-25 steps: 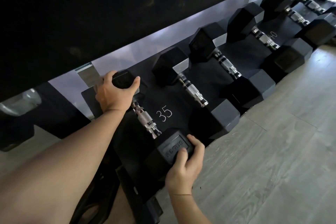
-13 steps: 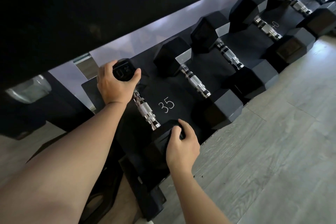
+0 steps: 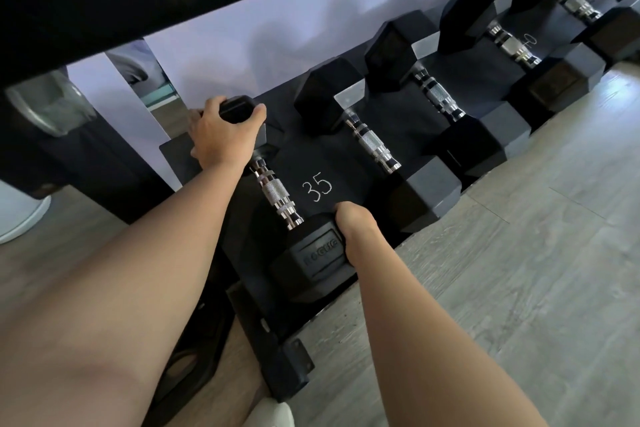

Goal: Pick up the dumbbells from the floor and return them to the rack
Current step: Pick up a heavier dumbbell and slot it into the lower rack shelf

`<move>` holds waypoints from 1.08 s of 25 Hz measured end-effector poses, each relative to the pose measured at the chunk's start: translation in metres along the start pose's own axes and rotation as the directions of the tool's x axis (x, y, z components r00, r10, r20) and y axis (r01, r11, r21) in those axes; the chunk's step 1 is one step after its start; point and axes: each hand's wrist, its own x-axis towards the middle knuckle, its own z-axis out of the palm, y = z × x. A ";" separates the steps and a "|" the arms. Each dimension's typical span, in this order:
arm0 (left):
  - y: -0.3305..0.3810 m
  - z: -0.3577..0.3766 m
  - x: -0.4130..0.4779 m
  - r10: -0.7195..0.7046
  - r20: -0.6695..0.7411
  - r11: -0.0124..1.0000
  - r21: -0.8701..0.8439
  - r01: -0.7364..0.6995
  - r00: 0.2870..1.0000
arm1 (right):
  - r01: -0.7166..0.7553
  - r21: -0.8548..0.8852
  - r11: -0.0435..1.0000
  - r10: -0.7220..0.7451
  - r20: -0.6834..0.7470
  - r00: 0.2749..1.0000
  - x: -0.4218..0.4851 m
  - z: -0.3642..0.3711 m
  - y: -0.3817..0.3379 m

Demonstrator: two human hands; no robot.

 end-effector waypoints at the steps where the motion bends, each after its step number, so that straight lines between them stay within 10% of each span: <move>1: 0.001 -0.001 -0.001 0.004 0.003 1.000 0.000 -0.004 1.000 | -0.002 0.026 1.000 0.002 0.013 1.000 0.002 -0.001 0.002; 27: 0.000 -0.010 -0.020 -0.065 0.016 0.995 0.080 0.063 0.998 | -0.148 0.010 0.989 0.141 0.239 0.961 0.002 -0.035 0.006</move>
